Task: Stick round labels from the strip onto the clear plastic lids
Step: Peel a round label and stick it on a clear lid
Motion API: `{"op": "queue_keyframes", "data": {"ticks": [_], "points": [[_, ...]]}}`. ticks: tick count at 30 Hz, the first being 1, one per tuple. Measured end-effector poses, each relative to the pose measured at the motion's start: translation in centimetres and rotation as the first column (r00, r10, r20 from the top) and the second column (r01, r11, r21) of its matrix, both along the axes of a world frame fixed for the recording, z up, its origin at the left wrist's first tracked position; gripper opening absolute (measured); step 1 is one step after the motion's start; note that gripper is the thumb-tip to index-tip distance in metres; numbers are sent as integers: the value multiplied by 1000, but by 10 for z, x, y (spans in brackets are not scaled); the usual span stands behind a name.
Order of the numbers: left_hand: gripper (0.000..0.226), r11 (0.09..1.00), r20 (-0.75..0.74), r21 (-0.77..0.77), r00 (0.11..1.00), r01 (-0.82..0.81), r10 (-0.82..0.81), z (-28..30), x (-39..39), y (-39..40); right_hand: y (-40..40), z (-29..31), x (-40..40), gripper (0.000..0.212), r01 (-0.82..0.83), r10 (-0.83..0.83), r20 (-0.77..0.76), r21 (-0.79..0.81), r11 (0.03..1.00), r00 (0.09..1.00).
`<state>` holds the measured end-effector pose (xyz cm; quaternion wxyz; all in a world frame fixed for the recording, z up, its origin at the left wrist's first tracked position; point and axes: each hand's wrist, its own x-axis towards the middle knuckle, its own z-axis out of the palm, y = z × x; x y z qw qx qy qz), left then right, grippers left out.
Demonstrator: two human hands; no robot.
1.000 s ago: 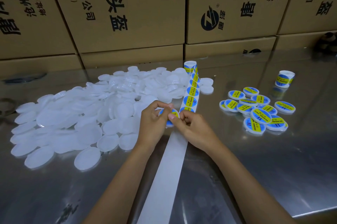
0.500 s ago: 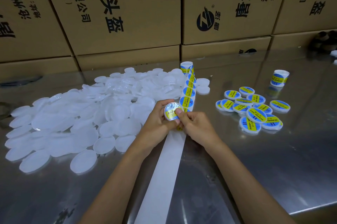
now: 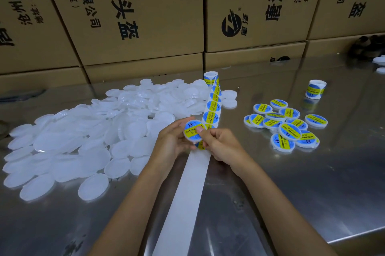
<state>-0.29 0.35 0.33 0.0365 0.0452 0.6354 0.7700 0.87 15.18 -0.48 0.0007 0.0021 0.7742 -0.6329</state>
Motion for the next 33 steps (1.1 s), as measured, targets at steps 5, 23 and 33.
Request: {"op": "queue_keyframes", "data": {"ticks": [5,23,33], "points": [[41,996,19,23,997,81,-81,-1,-1,-1,19,4,-5,44,259,-240,102,-272,927,965],[41,822,-249,-259,857,-508,451,-12,-14,-20,69,2,-15,20,440,-264,370,-848,296,891],[36,463,-448,-749,877,-474,174,-23,-16,-28,49,5,-13,17,403,-340,222,-599,692,914]]}}
